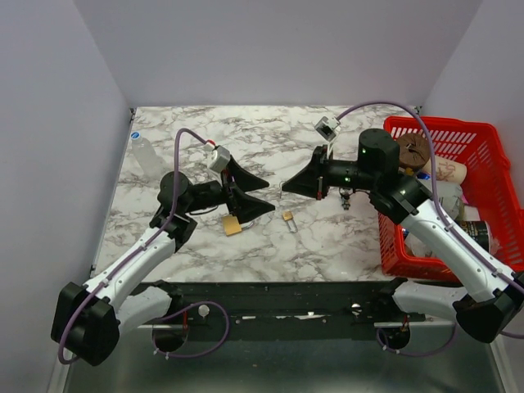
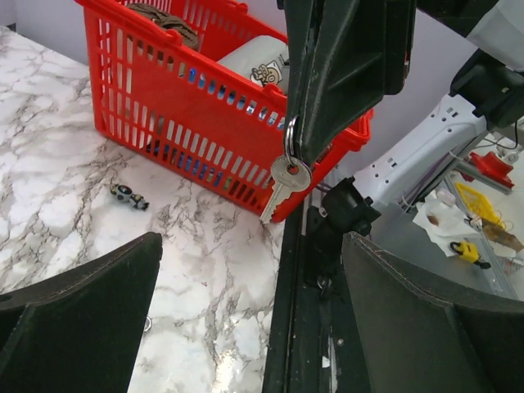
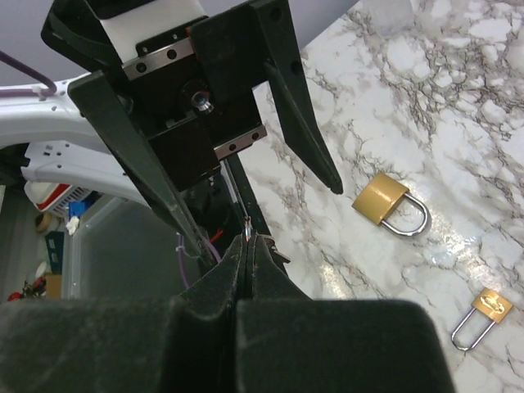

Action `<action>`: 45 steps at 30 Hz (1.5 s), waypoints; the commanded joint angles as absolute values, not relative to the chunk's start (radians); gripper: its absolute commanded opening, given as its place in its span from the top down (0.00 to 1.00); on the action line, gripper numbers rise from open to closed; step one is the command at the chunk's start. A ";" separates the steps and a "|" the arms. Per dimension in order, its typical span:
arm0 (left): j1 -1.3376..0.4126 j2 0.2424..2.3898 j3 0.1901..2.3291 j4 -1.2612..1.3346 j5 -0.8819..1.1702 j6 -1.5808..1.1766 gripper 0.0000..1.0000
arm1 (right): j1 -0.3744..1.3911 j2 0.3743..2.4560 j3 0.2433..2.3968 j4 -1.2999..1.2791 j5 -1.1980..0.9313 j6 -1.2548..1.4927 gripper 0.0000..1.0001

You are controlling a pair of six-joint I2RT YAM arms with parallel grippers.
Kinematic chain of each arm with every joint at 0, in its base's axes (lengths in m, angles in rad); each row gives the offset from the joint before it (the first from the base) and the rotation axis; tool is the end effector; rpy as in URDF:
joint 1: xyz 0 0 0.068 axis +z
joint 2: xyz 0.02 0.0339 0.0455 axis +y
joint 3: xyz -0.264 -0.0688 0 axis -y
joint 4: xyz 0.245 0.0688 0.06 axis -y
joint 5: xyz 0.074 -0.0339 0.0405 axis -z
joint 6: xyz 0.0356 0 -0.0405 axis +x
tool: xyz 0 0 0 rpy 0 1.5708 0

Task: Unlock with the key

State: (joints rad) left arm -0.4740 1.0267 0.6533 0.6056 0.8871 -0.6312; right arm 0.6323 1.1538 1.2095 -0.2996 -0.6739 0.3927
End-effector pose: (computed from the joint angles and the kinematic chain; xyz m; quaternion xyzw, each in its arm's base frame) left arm 0.1896 -0.1283 0.3281 0.2915 0.5851 -0.5985 0.4632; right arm 0.1911 0.1675 0.4038 -0.2910 0.7139 0.5120 0.3788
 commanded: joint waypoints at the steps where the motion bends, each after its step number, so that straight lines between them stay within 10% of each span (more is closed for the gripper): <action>1: -0.512 0.986 0.649 0.614 0.835 -0.534 0.01 | 0.638 1.138 1.200 -0.233 -0.670 0.445 0.99; 19: -0.637 0.979 0.704 0.423 0.580 -0.209 0.06 | 0.638 1.135 1.150 -0.121 -0.654 0.528 0.99; 45: -0.669 0.999 0.724 0.422 0.548 -0.201 0.62 | 0.638 1.161 1.126 -0.126 -0.617 0.543 0.99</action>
